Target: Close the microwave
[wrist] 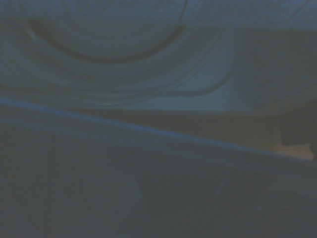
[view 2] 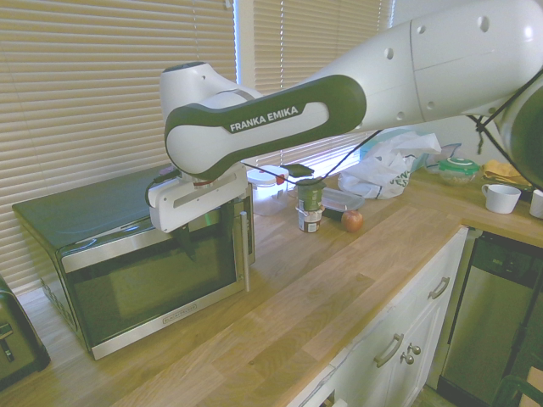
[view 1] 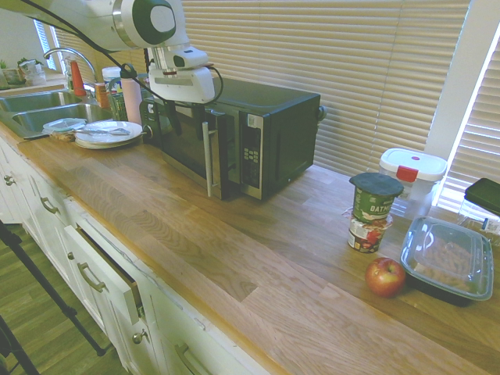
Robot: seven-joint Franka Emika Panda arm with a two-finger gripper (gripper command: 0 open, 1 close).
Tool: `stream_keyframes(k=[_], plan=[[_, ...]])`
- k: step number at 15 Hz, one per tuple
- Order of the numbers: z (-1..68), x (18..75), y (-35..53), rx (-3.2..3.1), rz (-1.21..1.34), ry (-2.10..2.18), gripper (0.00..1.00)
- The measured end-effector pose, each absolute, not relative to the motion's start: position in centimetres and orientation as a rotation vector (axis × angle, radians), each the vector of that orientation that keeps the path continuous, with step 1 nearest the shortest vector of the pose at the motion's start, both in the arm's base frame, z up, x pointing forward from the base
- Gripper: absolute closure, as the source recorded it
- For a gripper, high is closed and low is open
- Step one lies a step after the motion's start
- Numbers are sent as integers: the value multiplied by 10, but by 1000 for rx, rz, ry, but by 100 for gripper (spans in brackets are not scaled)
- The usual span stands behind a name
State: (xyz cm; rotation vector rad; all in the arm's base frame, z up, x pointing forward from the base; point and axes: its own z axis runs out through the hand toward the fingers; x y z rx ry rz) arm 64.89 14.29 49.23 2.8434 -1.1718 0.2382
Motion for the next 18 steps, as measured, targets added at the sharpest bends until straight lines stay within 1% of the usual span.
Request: stream_keyframes(k=[4, 9, 14, 18], plan=[[505, 682, 139, 2830, 265, -1222, 0], [517, 699, 151, 2807, 231, -1231, 0], [517, 705, 157, 2803, 219, -1227, 0], [512, 692, 139, 2826, 238, -1208, 0]])
